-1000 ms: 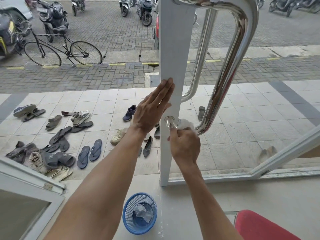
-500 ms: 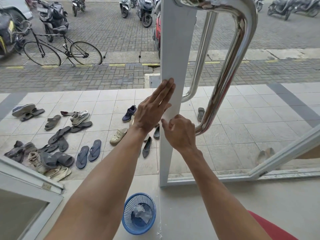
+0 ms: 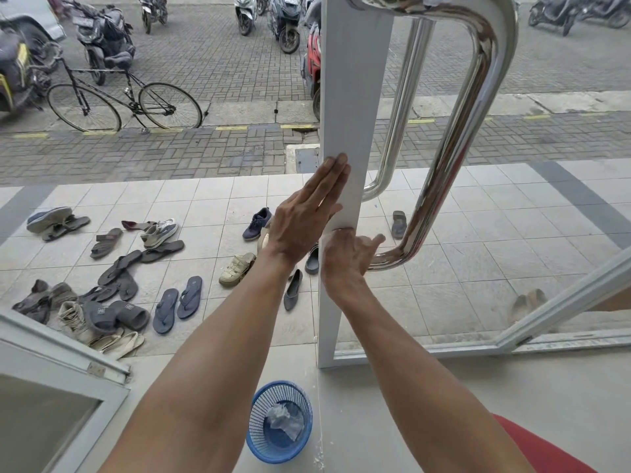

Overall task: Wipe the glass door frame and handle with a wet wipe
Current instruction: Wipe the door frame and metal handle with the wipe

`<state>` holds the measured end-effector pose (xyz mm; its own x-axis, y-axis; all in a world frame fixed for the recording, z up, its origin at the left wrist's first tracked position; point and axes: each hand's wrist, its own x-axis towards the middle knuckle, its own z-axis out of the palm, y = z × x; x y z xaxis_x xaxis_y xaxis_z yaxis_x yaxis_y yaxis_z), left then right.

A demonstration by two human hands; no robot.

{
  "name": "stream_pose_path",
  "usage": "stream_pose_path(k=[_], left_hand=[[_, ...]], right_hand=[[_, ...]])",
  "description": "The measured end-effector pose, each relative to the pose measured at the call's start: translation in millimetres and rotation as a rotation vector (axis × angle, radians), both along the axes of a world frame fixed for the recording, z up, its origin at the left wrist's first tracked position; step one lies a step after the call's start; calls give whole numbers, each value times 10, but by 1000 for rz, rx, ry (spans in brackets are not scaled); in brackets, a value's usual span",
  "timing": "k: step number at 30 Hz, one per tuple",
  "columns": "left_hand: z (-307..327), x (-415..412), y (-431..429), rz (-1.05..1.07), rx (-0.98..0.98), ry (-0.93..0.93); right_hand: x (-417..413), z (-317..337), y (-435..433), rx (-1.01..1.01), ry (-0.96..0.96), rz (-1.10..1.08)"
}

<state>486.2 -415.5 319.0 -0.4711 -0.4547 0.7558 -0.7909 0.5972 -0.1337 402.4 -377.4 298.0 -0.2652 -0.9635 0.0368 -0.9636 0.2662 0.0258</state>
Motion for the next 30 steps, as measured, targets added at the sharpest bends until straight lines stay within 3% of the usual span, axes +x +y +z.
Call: stream_pose_path(k=[4,6,10,11,15,21,30], left_hand=[[4,-1,15,2,6,3],[10,-1,30,8,7,5],[4,-6,39,2,23,7],[7,0,36,-1,26,1],[18,4,36,-2,34,17],[20,-2,70,-5,92,31],[11,-48,94,-12,147,65]], right_hand=[[-37,-21,-74,26,-80,-45],[-158,28,-166,126,-286,-93],[-370,126,-340,447,-886,-81],[-356,130,-347,441,-891,-75],[-147,8,-177,65,-374,-142],[1,-264,-66,-165,-97,-148],[-99,-291,278,-567,-338,126]])
